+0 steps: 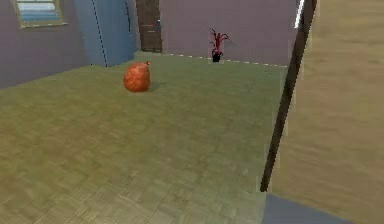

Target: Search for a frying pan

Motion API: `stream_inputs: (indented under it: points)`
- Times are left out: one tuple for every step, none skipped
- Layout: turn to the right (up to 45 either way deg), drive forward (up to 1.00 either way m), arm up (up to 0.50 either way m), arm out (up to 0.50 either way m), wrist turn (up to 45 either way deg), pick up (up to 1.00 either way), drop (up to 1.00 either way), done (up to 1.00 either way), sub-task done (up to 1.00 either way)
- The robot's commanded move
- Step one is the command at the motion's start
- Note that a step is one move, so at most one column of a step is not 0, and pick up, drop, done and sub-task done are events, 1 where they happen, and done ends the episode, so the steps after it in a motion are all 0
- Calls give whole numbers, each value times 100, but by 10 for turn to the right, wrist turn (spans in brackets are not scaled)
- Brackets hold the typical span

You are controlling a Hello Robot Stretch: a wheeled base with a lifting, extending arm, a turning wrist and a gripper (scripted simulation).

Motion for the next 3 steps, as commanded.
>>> stream_inputs:
  points:
    - [-450,0,0,0,0,0,0,0,0]
    - [-210,0,0,0,0,0,0,0,0]
    - [0,100,0,0,0,0,0,0,0]
